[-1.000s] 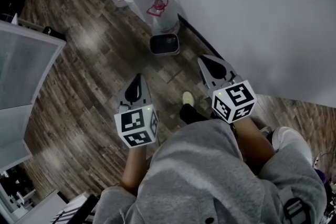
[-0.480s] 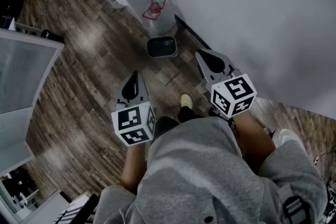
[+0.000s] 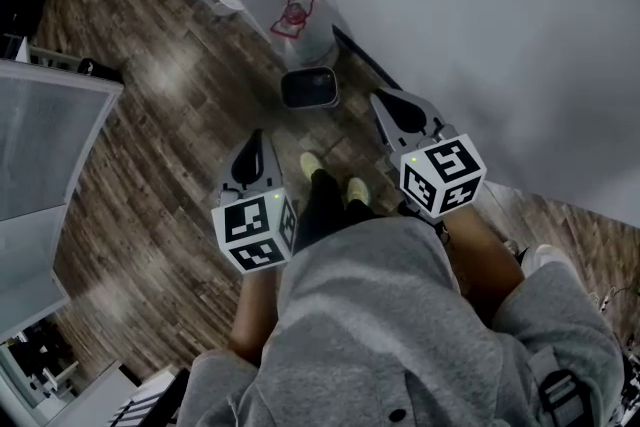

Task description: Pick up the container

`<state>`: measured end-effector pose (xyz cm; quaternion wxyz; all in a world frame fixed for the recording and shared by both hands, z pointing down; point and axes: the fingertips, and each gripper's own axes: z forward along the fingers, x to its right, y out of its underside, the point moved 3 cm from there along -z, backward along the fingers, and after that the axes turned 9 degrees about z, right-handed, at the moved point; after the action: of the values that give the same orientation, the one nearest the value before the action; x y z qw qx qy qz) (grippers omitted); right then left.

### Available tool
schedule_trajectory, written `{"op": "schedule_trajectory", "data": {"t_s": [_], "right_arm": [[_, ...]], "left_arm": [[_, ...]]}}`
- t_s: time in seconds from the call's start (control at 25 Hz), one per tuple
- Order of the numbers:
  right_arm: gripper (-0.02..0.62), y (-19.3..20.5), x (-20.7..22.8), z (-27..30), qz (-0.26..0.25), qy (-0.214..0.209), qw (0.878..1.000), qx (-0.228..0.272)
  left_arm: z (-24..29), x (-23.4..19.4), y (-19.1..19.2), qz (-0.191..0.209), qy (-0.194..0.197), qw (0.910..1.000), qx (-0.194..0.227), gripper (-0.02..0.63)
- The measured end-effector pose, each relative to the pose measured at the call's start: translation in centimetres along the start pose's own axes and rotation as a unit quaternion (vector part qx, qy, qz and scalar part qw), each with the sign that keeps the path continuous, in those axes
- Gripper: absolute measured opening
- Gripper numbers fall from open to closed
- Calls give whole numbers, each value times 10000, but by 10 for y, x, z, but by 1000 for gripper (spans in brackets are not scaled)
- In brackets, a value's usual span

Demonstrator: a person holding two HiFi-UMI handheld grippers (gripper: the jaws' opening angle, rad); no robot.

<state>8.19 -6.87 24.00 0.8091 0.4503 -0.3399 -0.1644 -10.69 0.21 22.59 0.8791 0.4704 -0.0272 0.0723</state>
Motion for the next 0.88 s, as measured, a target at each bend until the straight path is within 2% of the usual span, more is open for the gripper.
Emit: {"op": "schedule_trajectory", "data": {"t_s": [0.36,0.88], "right_arm": [[25,-7,4,32,-8,204,9998,-61],[25,-26,-3,104,-139,423,9989,-177]], "left_arm": [[34,-23,-14,63,242,9997,54,14],[88,-83,-28,25,459,9989,96,14]]}}
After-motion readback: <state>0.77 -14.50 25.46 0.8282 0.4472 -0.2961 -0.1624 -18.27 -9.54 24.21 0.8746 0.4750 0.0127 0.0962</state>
